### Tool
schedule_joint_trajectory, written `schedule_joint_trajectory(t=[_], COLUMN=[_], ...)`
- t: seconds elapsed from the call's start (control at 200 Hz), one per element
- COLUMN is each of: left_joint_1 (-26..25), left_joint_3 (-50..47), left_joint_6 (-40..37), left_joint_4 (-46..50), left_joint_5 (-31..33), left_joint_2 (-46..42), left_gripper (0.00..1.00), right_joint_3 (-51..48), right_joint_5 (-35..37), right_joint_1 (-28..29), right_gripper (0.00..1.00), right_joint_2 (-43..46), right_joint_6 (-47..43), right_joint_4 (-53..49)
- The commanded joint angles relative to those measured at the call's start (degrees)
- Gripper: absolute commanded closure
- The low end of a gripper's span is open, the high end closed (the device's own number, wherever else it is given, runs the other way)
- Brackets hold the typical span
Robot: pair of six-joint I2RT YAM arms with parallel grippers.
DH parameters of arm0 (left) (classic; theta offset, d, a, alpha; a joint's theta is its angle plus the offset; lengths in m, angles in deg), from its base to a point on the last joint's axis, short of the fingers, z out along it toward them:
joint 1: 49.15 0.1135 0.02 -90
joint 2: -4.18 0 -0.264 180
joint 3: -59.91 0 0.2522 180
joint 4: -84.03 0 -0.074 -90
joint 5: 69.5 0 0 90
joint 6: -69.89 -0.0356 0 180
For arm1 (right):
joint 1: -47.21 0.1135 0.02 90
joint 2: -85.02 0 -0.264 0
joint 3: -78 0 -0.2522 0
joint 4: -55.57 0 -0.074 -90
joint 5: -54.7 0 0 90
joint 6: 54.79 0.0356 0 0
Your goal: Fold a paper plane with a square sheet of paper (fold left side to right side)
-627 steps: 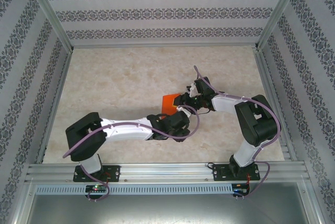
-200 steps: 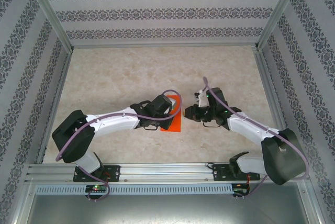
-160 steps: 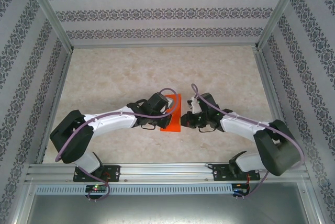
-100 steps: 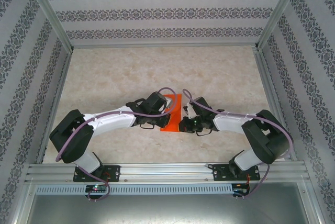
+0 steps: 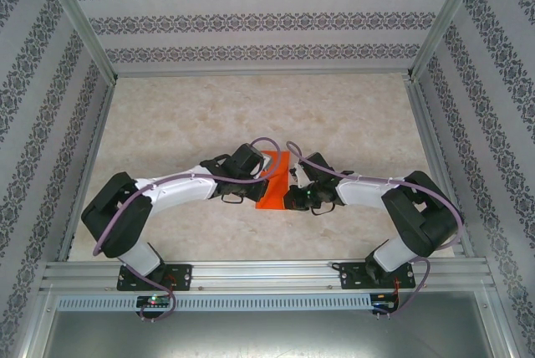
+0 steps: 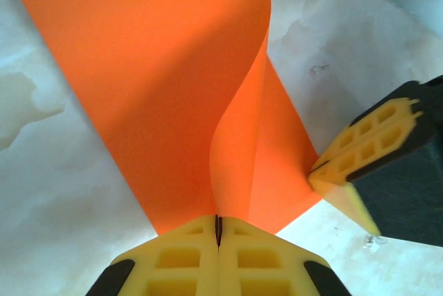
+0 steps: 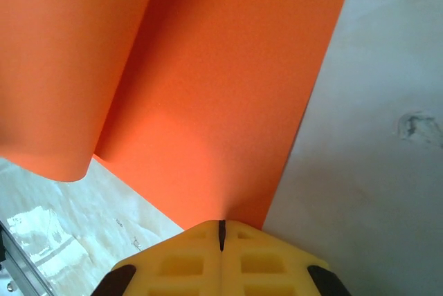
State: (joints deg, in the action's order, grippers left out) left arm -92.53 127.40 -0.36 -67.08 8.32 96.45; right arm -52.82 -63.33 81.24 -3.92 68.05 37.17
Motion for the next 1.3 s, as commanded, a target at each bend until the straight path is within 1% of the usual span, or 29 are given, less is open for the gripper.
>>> schedule_joint_trajectory(t=[0.0, 0.495, 1.294], left_joint_1=[1.1, 3.0, 3.6], left_joint_3=[2.2, 5.0, 8.0], left_joint_6=[-3.1, -5.5, -7.0], left_joint_4=[3.2, 2.8, 2.8], left_joint_5=[1.2, 1.8, 2.2], left_joint_2=[1.7, 6.9, 12.1], left_gripper=[1.00, 1.00, 1.00], right_joint_3=[0.4, 0.4, 0.3], right_joint_5=[3.5, 3.6, 4.0], right_joint_1=[0.5, 0.4, 0.5], right_gripper=[1.00, 1.00, 1.00], right_joint_2=[-1.1, -1.4, -1.5], right_joint_6=[-1.8, -2.4, -2.3], right_joint_4=[-4.4, -5.5, -6.1])
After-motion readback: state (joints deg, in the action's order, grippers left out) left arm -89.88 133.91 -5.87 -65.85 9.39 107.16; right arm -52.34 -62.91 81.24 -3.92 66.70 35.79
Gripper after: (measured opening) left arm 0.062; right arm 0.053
